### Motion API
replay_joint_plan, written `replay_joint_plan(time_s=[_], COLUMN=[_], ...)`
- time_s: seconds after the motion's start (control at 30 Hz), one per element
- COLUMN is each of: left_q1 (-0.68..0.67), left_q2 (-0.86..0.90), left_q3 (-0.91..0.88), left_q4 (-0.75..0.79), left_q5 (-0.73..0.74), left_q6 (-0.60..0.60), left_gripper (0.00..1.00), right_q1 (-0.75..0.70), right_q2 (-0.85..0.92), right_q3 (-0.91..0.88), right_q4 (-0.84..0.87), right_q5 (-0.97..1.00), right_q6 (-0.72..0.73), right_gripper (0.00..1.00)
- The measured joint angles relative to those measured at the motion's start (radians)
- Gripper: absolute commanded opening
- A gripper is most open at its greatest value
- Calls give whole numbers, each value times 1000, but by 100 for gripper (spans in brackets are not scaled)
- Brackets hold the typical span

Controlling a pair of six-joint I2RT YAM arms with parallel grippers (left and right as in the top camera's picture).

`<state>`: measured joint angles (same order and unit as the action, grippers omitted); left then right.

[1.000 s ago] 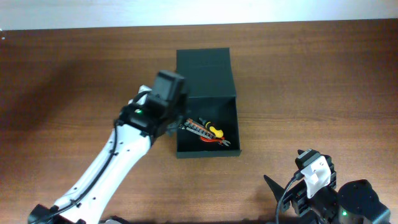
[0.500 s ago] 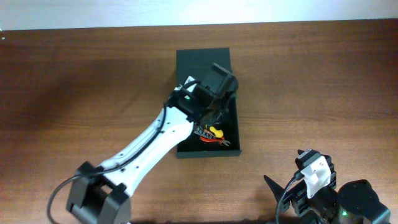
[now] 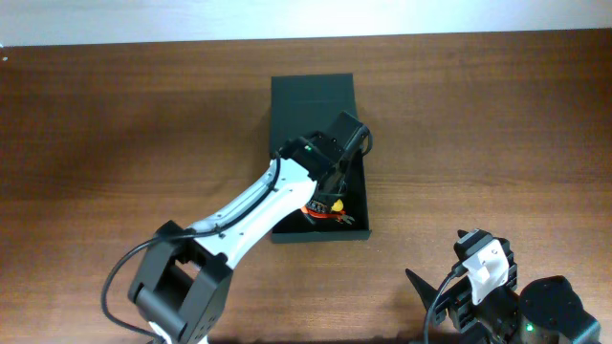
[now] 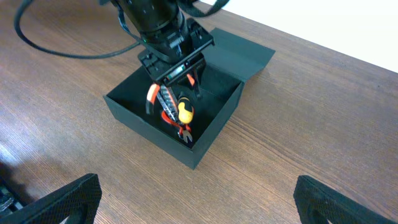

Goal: Pack container
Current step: 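Lift the pliers into the box and release them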

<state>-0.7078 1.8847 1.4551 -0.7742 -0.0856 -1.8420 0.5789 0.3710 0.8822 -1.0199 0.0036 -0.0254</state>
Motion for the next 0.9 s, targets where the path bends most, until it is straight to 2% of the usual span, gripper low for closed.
replay_joint_plan(time_s=[0.2,0.7,0.83,0.9], left_q1=[0,-23,-31,-31], left_q2=[18,95,96,96], left_q3=[2,9,9,9], left_q4=[4,30,31,31], left_q5=[0,53,60,60], left_q6=[-64,-106,-112,-116], left_gripper=[13,13,24,35], right_q1=[0,0,0,0], right_q2=[0,0,0,0], right_q3=[0,0,0,0], right_q4=[0,0,0,0], right_q5=[0,0,0,0], right_q6=[0,0,1,0], right_gripper=[99,99,99,99])
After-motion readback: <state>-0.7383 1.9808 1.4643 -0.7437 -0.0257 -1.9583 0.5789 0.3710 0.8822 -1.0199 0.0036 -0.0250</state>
